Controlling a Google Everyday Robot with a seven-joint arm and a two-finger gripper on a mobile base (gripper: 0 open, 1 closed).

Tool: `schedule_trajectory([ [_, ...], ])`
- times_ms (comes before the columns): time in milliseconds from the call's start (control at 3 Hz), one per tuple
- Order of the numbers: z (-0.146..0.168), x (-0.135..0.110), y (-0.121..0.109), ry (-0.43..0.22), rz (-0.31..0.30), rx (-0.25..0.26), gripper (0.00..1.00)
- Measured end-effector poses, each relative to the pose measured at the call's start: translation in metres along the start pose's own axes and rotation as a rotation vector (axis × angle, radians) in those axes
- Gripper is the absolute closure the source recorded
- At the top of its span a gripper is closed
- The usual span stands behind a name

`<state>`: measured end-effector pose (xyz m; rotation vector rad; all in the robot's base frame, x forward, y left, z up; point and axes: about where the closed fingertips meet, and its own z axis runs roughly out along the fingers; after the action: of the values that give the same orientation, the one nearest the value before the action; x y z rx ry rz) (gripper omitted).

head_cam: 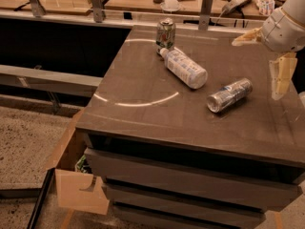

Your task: Place redbull can upright

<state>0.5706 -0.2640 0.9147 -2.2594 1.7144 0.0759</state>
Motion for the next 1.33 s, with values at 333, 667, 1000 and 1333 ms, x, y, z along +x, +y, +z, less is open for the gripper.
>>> schedule_trajectory([
  [333,0.024,0.007,-0.016,-0.052,-0.063,-0.010,0.00],
  [667,0.043,0.015,-0.022,-0.063,-0.088,-0.035,0.00],
  [1000,0.056,0.023,-0.018,-0.036,-0.091,-0.068,0.00],
  [1333,0.062,0.027,-0.012,0.006,-0.079,-0.107,0.18],
])
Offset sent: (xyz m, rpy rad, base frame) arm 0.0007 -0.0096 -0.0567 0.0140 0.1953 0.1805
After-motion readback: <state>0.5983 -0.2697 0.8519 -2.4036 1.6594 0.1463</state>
